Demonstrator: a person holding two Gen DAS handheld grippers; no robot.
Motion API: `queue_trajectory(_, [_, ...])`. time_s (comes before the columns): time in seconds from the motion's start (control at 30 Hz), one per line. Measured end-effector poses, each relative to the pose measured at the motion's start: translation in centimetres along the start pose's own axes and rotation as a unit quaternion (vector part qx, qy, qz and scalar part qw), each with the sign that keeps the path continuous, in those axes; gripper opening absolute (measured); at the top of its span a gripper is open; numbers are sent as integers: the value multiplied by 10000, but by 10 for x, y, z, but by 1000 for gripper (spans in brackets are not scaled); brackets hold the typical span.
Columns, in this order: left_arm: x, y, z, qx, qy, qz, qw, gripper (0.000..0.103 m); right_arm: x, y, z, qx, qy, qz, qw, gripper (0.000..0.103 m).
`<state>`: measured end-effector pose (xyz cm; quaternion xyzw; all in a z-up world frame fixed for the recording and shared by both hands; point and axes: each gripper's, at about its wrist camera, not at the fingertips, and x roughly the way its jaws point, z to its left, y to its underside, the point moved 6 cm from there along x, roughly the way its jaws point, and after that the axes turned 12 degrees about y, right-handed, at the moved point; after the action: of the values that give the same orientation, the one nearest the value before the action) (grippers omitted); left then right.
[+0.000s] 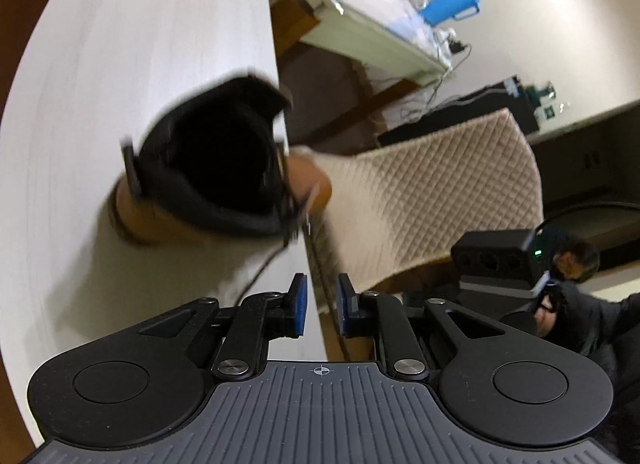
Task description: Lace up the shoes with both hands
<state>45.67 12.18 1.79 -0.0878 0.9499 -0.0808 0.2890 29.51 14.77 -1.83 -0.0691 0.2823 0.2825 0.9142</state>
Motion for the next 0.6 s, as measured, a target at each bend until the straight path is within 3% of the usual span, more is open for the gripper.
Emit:
queue_trajectory(0.27, [47, 39, -7, 302, -141, 225, 9992, 16, 41, 23, 20, -576, -101, 707, 9958, 3])
queue_trajectory(0.33, [56, 55, -7, 475, -516, 365, 9969, 12, 45, 31, 21, -759, -137, 954, 9924, 3])
queue_trajectory(0.37, [58, 62, -8, 503, -646, 441, 9957, 4, 44, 35, 20, -833, -156, 1046, 9909, 3])
queue_trajectory(0.47, [55, 80, -9, 573, -947, 574, 9922, 2, 42, 44, 20, -1067, -136, 1253, 9863, 3])
queue_trajectory(0.6, [37, 90, -7, 668, -1675, 513, 9823, 2, 42, 47, 20, -1231, -45, 1315, 9836, 4])
